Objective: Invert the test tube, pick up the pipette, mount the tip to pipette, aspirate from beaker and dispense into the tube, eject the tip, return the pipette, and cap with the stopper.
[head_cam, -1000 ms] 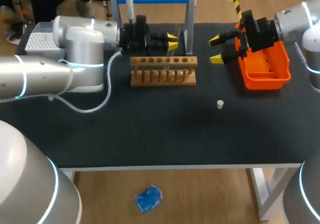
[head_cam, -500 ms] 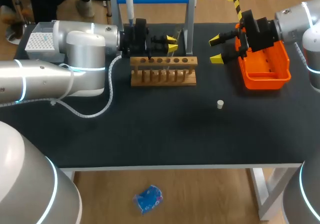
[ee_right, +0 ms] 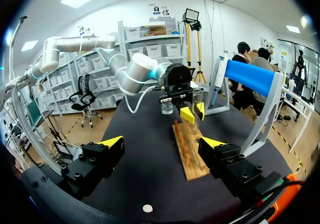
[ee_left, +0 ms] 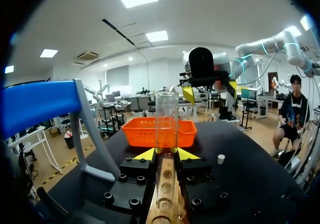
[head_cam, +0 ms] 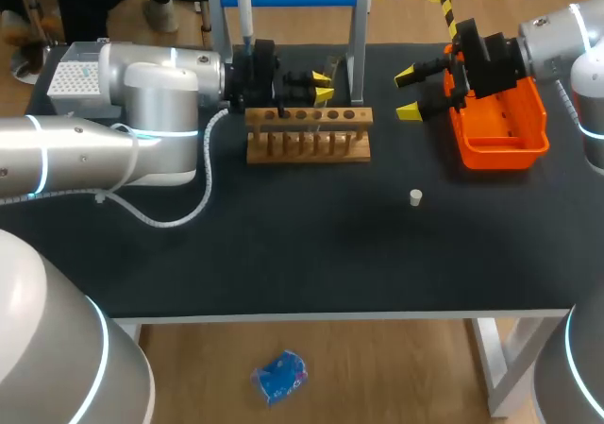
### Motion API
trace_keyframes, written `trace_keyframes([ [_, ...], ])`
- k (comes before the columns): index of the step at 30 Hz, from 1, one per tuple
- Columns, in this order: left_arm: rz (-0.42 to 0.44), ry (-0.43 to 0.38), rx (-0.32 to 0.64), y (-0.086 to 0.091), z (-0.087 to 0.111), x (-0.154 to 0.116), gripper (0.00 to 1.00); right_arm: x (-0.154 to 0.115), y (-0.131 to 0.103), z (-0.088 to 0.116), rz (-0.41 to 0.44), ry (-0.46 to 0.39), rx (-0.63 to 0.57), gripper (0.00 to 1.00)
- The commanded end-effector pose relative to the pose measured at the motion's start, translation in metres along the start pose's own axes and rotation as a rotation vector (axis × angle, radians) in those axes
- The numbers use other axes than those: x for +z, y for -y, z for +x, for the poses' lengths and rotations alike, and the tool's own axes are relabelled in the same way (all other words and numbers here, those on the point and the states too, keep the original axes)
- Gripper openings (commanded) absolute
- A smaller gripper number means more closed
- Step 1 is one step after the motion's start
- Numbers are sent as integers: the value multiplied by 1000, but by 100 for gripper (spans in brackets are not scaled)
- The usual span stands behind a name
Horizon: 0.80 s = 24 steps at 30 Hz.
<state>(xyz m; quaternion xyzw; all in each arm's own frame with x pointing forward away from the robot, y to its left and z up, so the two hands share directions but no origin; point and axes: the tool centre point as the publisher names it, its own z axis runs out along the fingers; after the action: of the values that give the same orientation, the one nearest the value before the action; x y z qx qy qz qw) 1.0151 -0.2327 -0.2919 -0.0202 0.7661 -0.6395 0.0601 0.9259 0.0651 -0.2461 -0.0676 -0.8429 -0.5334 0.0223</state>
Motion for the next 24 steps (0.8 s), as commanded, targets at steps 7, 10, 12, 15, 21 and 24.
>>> trace_keyframes([
  [7,-16,3,0,0,1,-1,0,0,0,0,2,0,0,100],
  [10,-16,3,0,0,1,-1,0,0,0,0,2,0,0,100],
  [12,-16,3,0,0,1,-1,0,0,0,0,2,0,0,100],
  [15,-16,3,0,0,1,-1,0,0,0,0,2,0,0,100],
  [21,-53,12,9,-3,3,-2,0,0,0,0,2,0,0,100],
  [24,-83,16,17,-5,4,-3,0,0,0,0,2,0,0,100],
])
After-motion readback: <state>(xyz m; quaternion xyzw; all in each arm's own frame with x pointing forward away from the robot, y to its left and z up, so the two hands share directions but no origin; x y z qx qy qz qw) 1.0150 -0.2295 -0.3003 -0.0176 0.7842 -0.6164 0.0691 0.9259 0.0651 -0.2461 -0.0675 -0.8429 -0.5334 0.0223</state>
